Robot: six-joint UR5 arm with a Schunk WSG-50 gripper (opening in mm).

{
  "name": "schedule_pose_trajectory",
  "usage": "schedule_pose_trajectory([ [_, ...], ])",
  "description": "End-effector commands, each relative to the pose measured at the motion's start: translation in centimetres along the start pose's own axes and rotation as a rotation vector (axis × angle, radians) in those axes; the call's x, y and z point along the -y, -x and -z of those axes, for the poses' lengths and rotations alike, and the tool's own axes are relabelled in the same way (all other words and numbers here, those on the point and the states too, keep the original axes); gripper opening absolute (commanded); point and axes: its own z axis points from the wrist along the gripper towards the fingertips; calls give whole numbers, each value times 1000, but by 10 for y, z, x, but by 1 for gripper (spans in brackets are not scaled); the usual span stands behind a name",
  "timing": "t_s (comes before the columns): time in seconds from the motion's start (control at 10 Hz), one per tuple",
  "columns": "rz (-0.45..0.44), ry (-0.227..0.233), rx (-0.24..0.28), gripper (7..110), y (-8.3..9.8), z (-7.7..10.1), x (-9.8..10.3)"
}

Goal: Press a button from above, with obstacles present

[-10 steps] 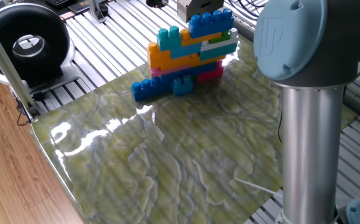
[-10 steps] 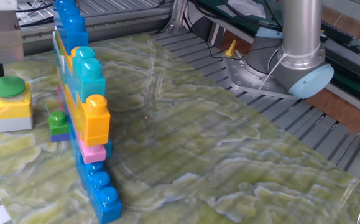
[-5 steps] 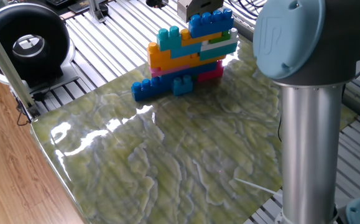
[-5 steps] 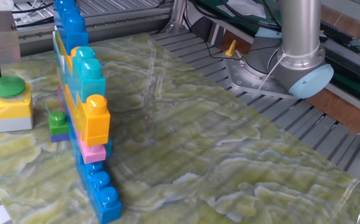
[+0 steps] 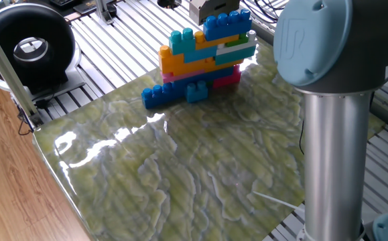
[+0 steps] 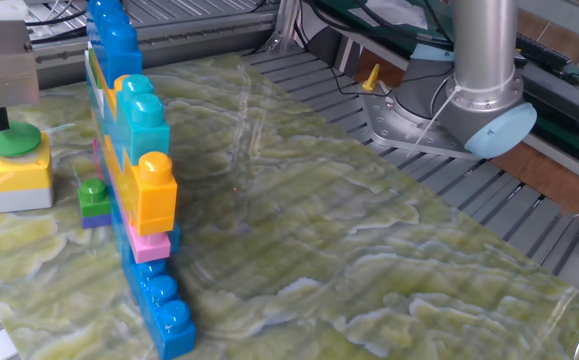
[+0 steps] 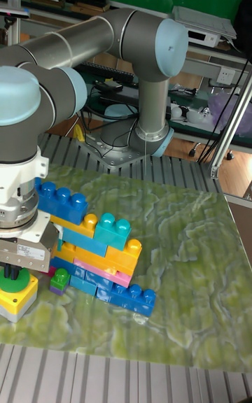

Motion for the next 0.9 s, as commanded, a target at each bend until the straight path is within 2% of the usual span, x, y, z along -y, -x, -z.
schedule_pose_trajectory([
  [0.0,-3,14,8,7,4,-3,0],
  [0.8,-4,16,12,7,5,-7,-2],
])
